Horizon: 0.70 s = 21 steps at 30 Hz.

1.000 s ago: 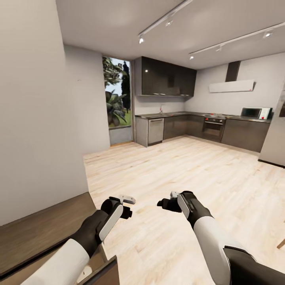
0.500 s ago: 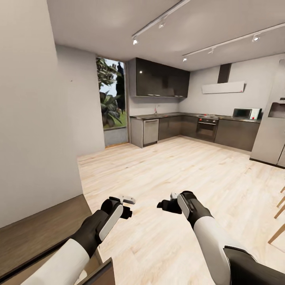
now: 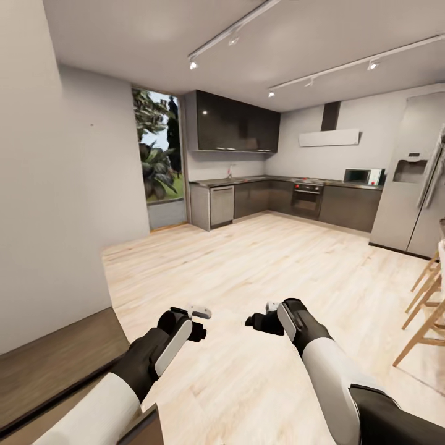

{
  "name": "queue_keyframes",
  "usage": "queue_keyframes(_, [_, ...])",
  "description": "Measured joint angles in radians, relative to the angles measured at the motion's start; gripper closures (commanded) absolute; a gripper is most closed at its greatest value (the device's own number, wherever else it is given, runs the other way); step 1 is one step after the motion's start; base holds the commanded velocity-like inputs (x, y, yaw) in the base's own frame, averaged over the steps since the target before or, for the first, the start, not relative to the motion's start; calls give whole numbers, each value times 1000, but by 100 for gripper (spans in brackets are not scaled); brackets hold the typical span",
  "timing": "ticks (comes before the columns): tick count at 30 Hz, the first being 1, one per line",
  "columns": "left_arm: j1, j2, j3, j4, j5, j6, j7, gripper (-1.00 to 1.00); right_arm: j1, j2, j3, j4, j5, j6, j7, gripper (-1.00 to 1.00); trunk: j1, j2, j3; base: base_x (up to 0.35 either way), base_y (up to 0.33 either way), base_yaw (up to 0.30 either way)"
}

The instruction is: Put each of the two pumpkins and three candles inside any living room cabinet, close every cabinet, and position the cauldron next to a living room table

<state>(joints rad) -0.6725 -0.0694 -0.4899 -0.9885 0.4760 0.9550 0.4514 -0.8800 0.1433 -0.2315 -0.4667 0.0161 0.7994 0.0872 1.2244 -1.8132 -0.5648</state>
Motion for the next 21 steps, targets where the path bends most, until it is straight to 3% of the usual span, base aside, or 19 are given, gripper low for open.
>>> queue_keyframes(14, [0, -3, -1, 4, 1, 0, -2, -100, 0, -18, -1, 1, -7, 7, 1, -100, 0, 0, 0, -6, -17, -289])
queue_keyframes(21, [-1, -6, -1, 18, 5, 1, -11, -100, 0, -31, -1, 5, -21, 12, 0, -100, -27, 49, 22, 0, 0, -285])
